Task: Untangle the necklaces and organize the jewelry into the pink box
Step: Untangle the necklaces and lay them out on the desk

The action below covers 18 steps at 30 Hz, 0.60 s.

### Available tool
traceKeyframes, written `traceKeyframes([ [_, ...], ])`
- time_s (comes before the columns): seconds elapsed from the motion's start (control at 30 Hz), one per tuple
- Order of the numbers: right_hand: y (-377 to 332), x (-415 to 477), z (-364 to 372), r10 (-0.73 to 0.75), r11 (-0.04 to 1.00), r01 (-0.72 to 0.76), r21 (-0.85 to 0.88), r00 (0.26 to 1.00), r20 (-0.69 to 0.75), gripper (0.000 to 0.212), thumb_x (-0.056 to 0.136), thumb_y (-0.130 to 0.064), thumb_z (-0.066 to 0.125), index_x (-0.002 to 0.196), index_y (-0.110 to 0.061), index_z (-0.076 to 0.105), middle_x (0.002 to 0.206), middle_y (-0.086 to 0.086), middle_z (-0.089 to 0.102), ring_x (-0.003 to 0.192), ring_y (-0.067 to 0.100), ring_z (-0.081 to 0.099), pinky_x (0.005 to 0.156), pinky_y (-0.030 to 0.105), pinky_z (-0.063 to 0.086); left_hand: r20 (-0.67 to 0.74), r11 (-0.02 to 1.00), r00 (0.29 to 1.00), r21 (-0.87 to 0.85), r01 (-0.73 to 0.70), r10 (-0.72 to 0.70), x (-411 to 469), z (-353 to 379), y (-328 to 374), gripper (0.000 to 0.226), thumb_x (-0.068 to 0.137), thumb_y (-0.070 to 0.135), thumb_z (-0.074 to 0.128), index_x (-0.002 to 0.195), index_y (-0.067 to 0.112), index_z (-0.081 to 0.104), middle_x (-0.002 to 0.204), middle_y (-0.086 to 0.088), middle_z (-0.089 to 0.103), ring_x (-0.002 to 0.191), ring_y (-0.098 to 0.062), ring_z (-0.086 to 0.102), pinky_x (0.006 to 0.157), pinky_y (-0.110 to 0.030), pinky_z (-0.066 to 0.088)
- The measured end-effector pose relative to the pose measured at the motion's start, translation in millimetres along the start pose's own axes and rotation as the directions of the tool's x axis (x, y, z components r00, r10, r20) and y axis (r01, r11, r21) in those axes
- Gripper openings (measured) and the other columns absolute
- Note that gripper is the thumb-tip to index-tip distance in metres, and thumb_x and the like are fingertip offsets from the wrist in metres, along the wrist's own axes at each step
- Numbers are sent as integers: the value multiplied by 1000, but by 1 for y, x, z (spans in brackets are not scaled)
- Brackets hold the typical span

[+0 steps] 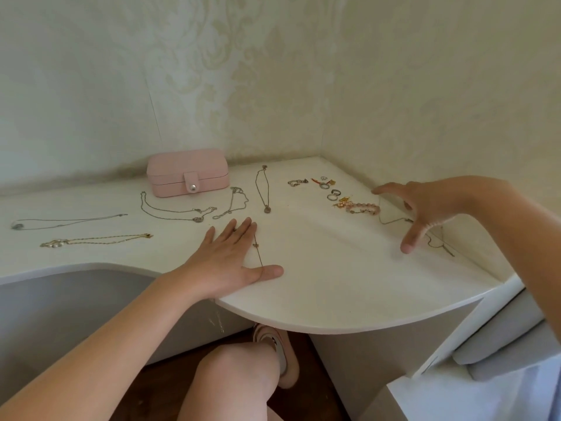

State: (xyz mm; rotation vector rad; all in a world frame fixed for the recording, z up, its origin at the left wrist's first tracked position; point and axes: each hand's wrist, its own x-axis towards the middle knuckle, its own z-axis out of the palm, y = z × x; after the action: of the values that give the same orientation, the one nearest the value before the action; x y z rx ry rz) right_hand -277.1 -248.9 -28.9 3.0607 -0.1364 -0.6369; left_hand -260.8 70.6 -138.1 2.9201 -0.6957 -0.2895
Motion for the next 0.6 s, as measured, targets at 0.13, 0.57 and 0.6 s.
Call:
traceKeyframes([
  [0.13,-4,-4,-15,-64,994,78,80,984,-164,101,64,-50,80,143,-43,18,77,-10,45,65,5,42,60,22,31,-110,994,992,-80,-71,62,12,-13,2,91,76,75,42,149,23,25,157,7,17,146,-11,7,115,-30,10],
  [0.57,3,-16,-42,-208,926,294,238,922,-328,62,82,-52,61,134,-58,28,93,-6,60,88,13,57,80,28,43,-151,935,987,-356,-8,-49,52,-99,45,37,95,36,51,64,18,59,50,6,44,38,-11,48,47,-21,36],
  [0.6,3,-17,-45,-224,907,325,269,912,-344,60,82,-52,61,132,-58,29,92,-7,60,89,12,56,80,27,42,-142,943,989,-331,-10,-40,54,-111,51,37,95,35,52,63,18,59,51,3,43,39,-12,43,46,-21,32],
])
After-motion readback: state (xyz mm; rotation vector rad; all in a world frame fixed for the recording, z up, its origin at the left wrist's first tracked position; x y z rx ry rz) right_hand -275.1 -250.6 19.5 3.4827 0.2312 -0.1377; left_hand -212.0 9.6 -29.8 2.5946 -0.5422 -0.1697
